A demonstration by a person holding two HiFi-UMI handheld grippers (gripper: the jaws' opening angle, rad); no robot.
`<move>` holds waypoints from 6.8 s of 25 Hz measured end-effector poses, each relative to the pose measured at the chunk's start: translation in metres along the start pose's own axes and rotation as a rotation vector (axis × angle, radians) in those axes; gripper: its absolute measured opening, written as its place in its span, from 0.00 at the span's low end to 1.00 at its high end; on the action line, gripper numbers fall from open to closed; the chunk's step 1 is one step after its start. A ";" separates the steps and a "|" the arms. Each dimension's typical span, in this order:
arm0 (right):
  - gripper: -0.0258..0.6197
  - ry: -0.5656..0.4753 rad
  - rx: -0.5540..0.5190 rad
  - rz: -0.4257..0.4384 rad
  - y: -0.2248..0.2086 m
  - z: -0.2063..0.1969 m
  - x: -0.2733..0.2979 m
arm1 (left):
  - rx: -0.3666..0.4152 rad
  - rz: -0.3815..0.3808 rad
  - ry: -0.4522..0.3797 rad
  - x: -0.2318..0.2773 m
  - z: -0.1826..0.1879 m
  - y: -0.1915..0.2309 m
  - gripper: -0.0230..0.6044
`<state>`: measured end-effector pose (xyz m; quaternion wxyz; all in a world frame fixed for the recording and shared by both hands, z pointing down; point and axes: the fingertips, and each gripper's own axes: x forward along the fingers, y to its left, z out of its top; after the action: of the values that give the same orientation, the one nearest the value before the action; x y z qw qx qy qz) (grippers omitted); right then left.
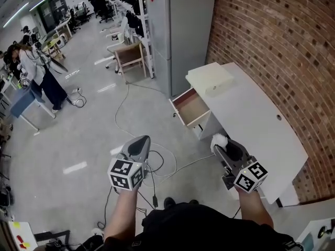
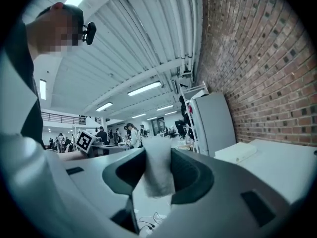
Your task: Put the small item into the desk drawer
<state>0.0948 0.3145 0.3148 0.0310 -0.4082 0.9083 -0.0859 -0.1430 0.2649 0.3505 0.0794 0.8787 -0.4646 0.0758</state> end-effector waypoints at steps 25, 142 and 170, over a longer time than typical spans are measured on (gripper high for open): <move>0.27 0.048 0.062 0.072 0.027 -0.027 0.092 | -0.050 0.059 0.043 -0.028 -0.031 0.086 0.06; 0.27 0.511 0.349 -0.114 -0.356 -0.191 0.422 | -0.276 -0.413 0.446 0.526 -0.124 0.233 0.06; 0.27 0.838 0.394 -0.123 -0.412 -0.428 0.468 | -0.320 -0.407 0.638 0.564 -0.249 0.242 0.06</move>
<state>0.0326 -0.2473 0.8171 -0.2668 -0.3779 0.7831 -0.4158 -0.0443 -0.2712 0.7268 0.3686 0.8616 -0.2391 0.2541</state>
